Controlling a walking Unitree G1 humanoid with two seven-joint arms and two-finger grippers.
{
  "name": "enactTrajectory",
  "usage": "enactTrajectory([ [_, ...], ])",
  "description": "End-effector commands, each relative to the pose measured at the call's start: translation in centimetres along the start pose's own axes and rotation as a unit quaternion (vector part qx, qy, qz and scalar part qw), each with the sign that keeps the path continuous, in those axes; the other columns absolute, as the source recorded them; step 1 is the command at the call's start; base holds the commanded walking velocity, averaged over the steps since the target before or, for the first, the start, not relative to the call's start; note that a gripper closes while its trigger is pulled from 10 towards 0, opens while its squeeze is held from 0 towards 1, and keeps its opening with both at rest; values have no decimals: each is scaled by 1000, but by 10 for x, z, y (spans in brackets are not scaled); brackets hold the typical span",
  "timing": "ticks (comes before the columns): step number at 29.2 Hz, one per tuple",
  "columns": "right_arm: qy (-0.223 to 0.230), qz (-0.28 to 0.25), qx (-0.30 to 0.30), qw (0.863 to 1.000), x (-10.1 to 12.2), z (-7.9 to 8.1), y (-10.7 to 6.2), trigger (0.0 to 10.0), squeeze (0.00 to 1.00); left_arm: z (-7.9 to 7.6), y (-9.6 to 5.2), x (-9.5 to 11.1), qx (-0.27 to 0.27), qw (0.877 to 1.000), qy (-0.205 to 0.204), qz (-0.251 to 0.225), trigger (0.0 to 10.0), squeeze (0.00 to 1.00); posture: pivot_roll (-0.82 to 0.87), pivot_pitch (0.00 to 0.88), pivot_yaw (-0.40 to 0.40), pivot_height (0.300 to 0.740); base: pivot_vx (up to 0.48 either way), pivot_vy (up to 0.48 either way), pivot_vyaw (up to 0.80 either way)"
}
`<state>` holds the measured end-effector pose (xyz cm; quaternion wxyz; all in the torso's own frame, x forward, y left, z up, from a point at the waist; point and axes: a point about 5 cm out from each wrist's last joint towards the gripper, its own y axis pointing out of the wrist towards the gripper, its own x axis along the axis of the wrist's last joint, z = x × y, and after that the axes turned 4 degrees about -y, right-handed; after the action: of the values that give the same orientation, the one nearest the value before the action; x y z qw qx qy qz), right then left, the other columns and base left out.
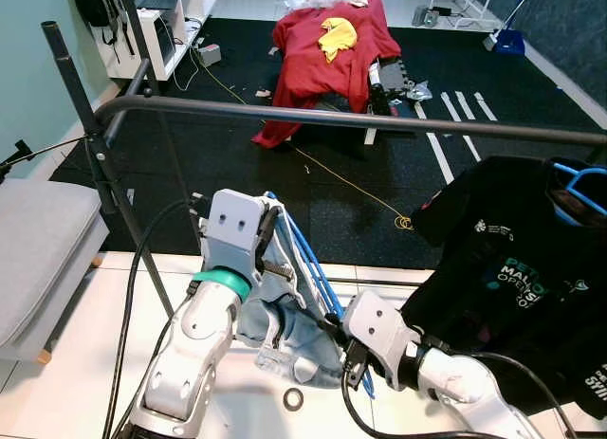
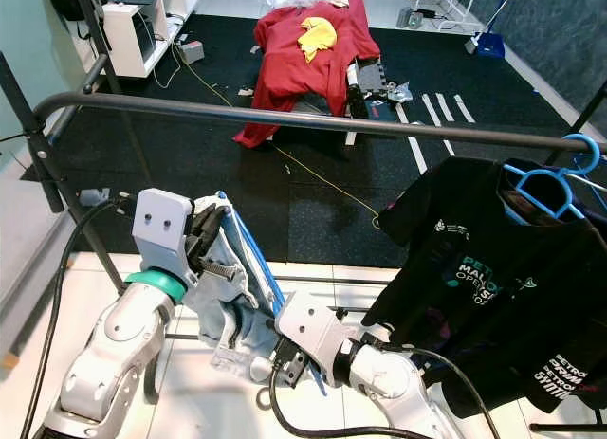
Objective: Hang hanger
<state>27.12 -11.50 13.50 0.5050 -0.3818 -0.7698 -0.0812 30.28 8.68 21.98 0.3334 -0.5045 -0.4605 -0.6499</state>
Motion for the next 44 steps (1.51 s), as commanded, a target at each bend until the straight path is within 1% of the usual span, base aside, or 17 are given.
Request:
enactTrajectory([
  [1,33,53,11,998,-19,7,-2,0,0,-20,-2,24,-54,997,3,-61,0,0,-135,170,33,740,0,0,0],
  [5,35,51,13,998,-18,7,0,0,0,-25,-2,22,-69,996,4,-59,0,0,-135,170,33,740,0,0,0],
  [10,48,42,4,998,-12,3,5,0,0,-43,-8,19,-120,991,0,-51,0,0,-136,172,32,740,0,0,0],
  [21,55,34,8,998,-7,4,7,0,0,-45,-8,14,-123,992,6,-43,0,0,-135,173,29,740,0,0,0],
  [22,62,24,11,998,-4,5,7,0,0,-42,-6,9,-105,994,20,-36,0,0,-136,173,29,740,0,0,0],
  [23,62,24,11,998,-4,5,7,0,0,-42,-6,9,-105,994,20,-36,0,0,-136,173,29,740,0,0,0],
  [24,74,11,17,997,0,6,7,0,0,-35,-3,4,-74,996,44,-29,0,0,-137,173,29,740,0,0,0],
  [25,74,11,17,997,0,6,7,0,0,-35,-3,4,-74,996,44,-29,0,0,-137,173,29,740,0,0,0],
  [26,81,6,28,996,2,9,4,0,0,-24,0,1,-33,996,80,-30,0,0,-139,174,28,740,0,0,0],
  [28,81,6,28,996,2,9,4,0,0,-24,0,1,-33,996,80,-30,0,0,-139,174,28,740,0,0,0],
  [29,87,10,37,995,1,12,1,0,0,-14,2,2,-2,993,109,-37,0,0,-139,174,27,740,0,0,0],
  [30,87,10,37,995,1,12,1,0,0,-14,2,2,-2,993,109,-37,0,0,-139,174,27,740,0,0,0],
  [31,105,12,39,994,-1,13,-1,0,0,-8,3,5,17,988,147,-52,0,0,-138,174,26,740,0,0,0],
  [34,119,9,40,992,0,13,-2,0,0,-6,3,5,23,984,167,-58,0,0,-139,173,24,740,0,0,0],
  [36,130,8,36,991,0,13,-1,0,0,-9,1,4,18,981,180,-67,0,0,-140,171,22,740,0,0,0],
  [42,131,11,36,991,-1,13,-1,0,0,-12,-1,1,12,980,185,-68,0,0,-139,169,21,740,0,0,0],
  [44,157,-11,33,987,5,13,2,0,0,-16,-7,-12,-7,975,216,-59,0,0,-139,165,20,740,0,0,0],
])
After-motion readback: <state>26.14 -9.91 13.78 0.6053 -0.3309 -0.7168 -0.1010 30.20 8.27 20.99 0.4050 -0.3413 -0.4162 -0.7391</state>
